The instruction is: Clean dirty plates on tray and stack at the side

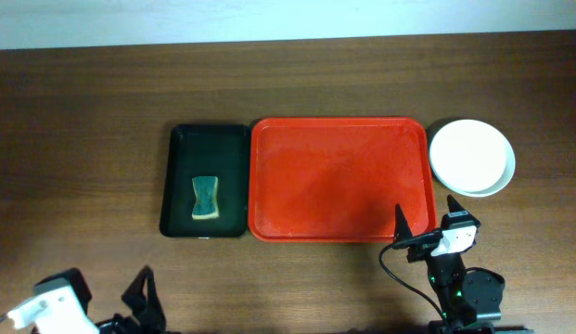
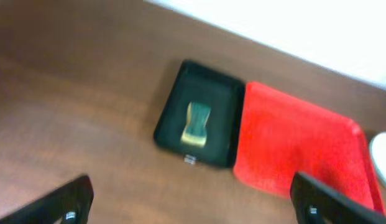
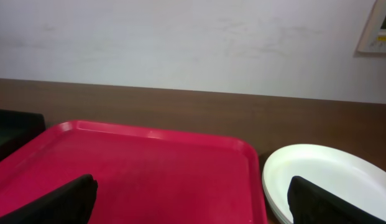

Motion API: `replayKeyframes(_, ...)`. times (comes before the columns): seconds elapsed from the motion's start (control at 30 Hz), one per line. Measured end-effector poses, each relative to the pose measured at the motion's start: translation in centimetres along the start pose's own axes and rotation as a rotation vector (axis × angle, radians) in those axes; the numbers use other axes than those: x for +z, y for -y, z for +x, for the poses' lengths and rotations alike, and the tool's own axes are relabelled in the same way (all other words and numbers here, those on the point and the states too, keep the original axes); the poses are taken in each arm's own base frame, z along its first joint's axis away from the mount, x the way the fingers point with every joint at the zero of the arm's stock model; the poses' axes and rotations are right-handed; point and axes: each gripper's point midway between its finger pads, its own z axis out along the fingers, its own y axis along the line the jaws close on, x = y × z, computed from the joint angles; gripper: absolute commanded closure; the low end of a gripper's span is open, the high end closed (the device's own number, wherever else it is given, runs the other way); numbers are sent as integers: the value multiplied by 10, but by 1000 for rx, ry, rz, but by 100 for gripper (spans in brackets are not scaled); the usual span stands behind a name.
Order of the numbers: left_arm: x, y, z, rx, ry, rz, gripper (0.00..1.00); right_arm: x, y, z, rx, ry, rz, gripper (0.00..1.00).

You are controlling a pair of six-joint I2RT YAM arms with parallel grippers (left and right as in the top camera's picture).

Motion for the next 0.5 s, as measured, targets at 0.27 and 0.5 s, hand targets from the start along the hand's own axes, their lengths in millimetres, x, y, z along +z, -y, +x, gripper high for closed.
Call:
replayKeyframes(0.27,35,9,2,-10,185,111,1,0,0,0,0,0,0,2)
replayKeyframes(0.5,29,21,-26,-20,460,230,1,0,0,0,0,0,0,2)
